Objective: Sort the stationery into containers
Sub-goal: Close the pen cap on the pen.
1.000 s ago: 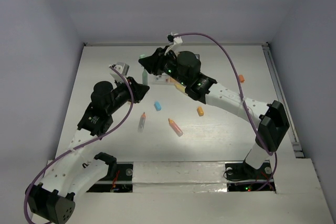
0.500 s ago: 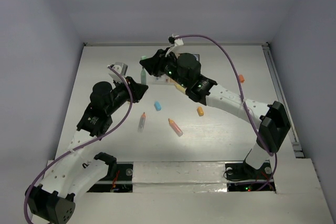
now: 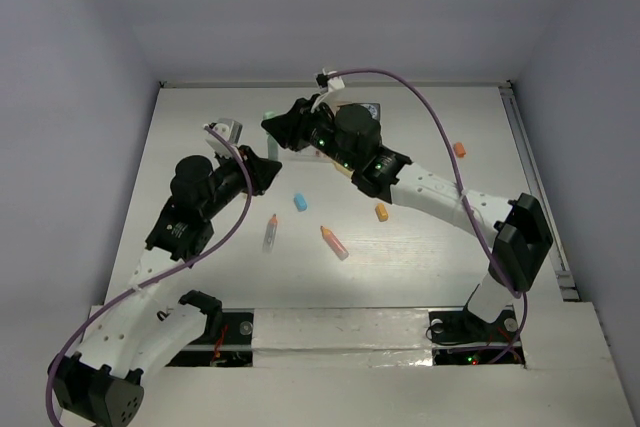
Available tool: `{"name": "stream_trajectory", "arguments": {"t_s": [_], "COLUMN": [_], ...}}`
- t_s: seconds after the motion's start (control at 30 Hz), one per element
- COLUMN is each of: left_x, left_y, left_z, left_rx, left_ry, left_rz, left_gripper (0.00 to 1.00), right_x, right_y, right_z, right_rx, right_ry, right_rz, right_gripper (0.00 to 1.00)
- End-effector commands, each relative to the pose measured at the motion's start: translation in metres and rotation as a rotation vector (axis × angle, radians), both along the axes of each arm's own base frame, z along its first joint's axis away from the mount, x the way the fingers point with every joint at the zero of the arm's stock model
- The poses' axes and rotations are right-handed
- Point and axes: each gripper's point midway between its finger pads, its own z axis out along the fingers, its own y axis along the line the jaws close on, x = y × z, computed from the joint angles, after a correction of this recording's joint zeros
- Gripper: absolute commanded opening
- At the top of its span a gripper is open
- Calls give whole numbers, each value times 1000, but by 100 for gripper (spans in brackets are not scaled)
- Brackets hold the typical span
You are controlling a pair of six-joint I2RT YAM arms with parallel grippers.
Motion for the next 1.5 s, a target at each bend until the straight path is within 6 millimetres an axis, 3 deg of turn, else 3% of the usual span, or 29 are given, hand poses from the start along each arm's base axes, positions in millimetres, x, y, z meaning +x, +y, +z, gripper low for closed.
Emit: {"name": "stream_trajectory", "arguments": {"t_s": [0.0, 0.33, 0.63, 0.73, 0.87, 0.97, 1.0, 1.13, 1.47], "left_x": [5, 4, 8, 10, 15, 20, 21, 27, 42], "left_y": [9, 24, 30, 33, 35, 35, 37, 36, 30], "left_z": [36, 54, 75, 81, 89, 99, 110, 137, 189], "left_rx": [-54, -114, -175, -164, -146, -139, -142, -158, -223], "left_ry": [-105, -140, -187, -200, -219, -239, -262, -304, -388], "left_rz": [50, 144, 189, 207, 223, 229, 235, 243, 258], "left_gripper": [0, 0, 0, 0, 0, 0, 0, 0, 0], "right_x": [-10, -24, -57, -63, -74, -88, -91, -110, -141], "right_y": [2, 11, 15, 11, 5, 5, 4, -1, -6], "right_z": [8, -16, -15, -18, -41, -60, -65, -113, -157], "right_rx": [34, 23, 93, 80, 18, -18, -26, -87, -95], "right_ry": [-27, 10, 73, 91, 139, 179, 191, 279, 384], "right_rz": [7, 16, 110, 123, 151, 197, 207, 232, 276], "right_gripper": [18, 18, 17, 10, 0, 0, 0, 0, 0]}}
